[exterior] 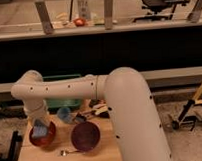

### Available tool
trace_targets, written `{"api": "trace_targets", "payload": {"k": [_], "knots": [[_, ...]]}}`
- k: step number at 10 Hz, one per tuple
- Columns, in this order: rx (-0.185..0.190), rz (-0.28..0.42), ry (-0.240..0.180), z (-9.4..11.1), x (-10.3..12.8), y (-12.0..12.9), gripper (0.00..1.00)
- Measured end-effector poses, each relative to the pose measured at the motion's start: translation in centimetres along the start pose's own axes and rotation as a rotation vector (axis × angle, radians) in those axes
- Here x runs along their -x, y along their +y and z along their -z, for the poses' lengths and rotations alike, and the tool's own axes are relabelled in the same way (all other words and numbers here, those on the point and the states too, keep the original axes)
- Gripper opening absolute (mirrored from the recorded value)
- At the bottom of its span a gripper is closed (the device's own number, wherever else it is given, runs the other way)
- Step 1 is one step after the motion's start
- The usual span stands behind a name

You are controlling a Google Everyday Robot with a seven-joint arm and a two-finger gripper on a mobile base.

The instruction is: Place sponge in red bowl

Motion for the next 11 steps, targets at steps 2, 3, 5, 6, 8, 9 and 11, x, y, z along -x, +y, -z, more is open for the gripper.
{"api": "trace_targets", "payload": {"k": [2, 3, 5, 6, 8, 9, 11], "knots": [[0.005, -0.007, -0.005, -0.03, -0.19, 0.02, 0.09], [0.007, -0.008, -0.005, 0.06, -0.26, -0.05, 0.17], [0.017, -0.018, -0.004, 0.16, -0.41, -0.02, 0.39], [0.024, -0.021, -0.002, 0.21, -0.44, 0.03, 0.47], [0.03, -0.026, 0.001, 0.41, -0.53, -0.03, 0.69], [0.03, -0.028, 0.001, 0.42, -0.54, -0.05, 0.76], [0.031, -0.031, 0.001, 0.4, -0.55, 0.0, 0.8]]}}
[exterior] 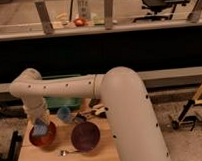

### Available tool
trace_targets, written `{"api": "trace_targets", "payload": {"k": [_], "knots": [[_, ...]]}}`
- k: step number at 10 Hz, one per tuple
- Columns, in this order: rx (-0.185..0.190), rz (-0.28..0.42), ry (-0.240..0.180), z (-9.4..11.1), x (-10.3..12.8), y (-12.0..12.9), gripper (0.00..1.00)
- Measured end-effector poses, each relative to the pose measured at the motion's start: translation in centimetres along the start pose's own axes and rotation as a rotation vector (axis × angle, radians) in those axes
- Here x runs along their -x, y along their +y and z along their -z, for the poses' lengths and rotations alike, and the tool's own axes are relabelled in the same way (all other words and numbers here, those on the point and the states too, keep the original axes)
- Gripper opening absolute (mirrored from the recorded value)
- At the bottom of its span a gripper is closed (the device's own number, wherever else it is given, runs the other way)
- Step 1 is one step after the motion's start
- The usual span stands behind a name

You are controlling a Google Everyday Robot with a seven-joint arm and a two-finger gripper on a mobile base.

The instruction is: Place sponge in red bowl

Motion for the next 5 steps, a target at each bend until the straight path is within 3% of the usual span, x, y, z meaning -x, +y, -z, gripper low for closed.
{"api": "trace_targets", "payload": {"k": [5], "knots": [[-0.008, 0.003, 0.0, -0.32, 0.19, -0.12, 0.8]]}}
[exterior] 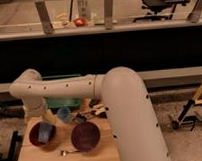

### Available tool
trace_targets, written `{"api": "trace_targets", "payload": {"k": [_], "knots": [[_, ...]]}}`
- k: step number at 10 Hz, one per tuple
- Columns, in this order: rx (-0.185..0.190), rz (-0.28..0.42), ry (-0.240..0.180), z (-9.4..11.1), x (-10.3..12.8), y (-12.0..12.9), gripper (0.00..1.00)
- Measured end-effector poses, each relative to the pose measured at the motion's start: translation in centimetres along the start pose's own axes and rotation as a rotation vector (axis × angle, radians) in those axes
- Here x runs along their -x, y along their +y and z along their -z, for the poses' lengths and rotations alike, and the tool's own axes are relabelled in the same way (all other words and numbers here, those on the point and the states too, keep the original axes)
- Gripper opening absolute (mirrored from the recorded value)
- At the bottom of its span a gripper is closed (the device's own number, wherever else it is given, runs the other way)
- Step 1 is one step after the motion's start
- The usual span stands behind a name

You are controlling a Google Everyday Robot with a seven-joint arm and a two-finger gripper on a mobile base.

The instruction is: Place sponge in red bowl

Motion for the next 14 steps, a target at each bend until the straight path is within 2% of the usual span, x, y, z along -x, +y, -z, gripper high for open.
{"api": "trace_targets", "payload": {"k": [6, 9, 12, 14], "knots": [[-0.016, 0.007, -0.005, -0.1, 0.28, 0.13, 0.8], [-0.036, 0.019, -0.014, 0.09, 0.23, 0.16, 0.8], [-0.07, 0.048, 0.0, 0.57, 0.41, -0.04, 0.8], [-0.07, 0.047, 0.002, 0.57, 0.31, 0.15, 0.8]]}}
